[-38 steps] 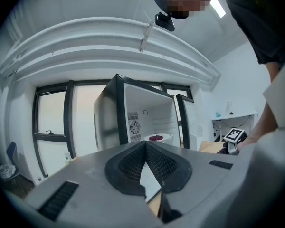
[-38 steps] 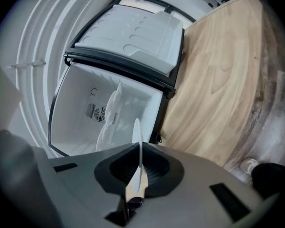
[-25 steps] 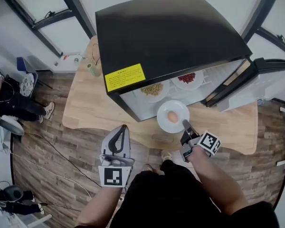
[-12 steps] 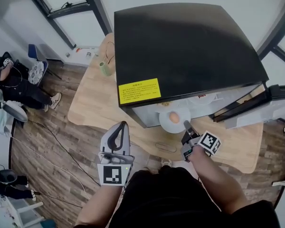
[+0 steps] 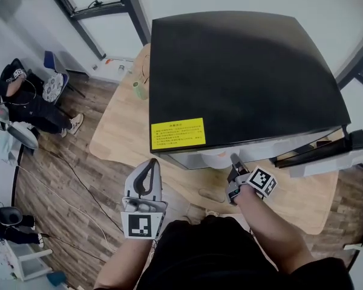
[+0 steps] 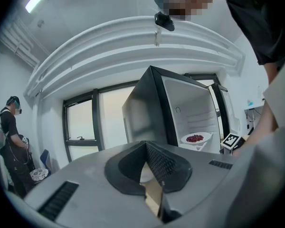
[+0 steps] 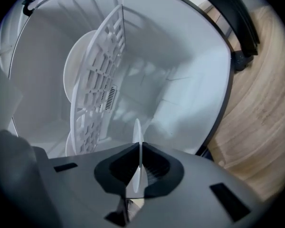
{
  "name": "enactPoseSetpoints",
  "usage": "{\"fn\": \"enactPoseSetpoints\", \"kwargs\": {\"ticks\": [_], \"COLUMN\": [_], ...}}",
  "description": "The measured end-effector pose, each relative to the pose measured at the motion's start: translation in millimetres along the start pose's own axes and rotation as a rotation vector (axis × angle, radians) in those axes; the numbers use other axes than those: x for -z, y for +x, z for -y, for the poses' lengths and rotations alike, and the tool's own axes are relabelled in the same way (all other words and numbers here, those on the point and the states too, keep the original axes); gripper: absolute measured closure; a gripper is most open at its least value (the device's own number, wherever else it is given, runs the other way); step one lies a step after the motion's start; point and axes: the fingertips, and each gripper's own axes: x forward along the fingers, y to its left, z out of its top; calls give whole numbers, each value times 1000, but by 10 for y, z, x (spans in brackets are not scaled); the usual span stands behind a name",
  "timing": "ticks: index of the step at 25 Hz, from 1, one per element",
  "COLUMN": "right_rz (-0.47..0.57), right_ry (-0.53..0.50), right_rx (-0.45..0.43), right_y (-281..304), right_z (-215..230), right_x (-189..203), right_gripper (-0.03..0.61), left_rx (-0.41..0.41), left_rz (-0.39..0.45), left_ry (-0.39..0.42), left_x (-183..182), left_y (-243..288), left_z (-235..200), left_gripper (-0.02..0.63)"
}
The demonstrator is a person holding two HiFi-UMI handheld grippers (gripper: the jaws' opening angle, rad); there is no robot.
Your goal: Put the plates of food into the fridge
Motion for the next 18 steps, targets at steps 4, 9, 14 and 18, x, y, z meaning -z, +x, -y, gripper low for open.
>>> {"fn": "enactPoseSetpoints", "kwargs": {"ticks": [4,9,14,18], "right_rz": [-3,-22,-20,-15], "right_ry": [-21,-71,-169,-347], "right_rx": [9,29,64,156], "right_y": [151,304,367,366], "right_z": [-14,-28,-68,-52], "right_x": [-25,-38,-2,-17], "right_gripper": [546,546,545,531], "left_rx": [-22,-56,-66,-87], "left_rz": [-18,-29,-29,-29], "left_ry": [17,8,62,33], "left_x": [9,11,14,19], "left_y": [-18,-74,-163,-246], "left_z": [-96,-226,-363,-418], "left_gripper": [611,610,611,610]}}
